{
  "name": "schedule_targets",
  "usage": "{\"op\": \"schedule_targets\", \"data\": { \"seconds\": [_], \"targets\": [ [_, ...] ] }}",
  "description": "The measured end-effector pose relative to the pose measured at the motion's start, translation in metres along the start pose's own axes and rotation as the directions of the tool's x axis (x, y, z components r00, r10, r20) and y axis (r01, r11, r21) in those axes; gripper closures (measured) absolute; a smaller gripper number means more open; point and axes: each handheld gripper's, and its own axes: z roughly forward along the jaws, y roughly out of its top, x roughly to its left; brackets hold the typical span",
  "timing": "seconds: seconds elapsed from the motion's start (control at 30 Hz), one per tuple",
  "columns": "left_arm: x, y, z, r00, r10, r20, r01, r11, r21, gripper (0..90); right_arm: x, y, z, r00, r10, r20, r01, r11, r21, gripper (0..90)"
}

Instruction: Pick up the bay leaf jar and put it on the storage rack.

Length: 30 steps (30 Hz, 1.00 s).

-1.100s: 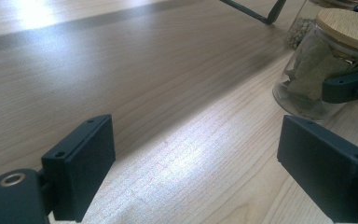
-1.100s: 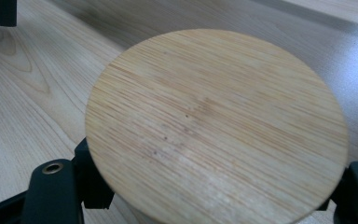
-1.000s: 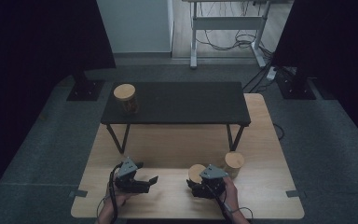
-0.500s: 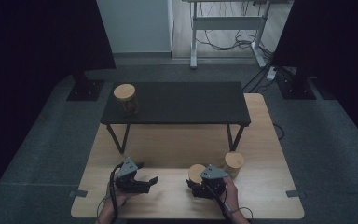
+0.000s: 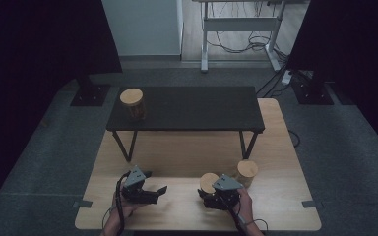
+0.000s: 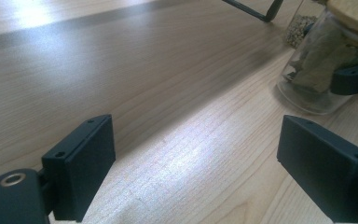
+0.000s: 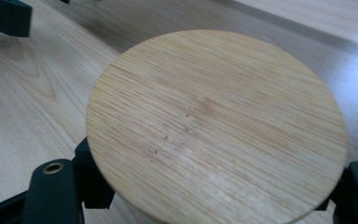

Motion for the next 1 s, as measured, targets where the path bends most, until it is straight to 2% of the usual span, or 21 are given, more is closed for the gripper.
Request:
{"op": "schedule_targets", "data": {
  "seconds": [0.4, 1.0],
  "targets": [
    [0.0, 0.0, 0.0, 1.0, -0.001, -0.001, 0.001, 1.0, 0.0, 11.1, 0.002, 0.004, -0.016, 0.9996, -0.015, -0.022, 0.015, 0.999, -0.033, 24.7],
    [-0.002, 0.0, 0.003, 1.0, 0.0, -0.003, 0.0, 1.0, 0.004, 10.8, 0.006, 0.015, -0.029, 0.9988, -0.036, -0.033, 0.034, 0.998, -0.06, 24.7]
  ]
}}
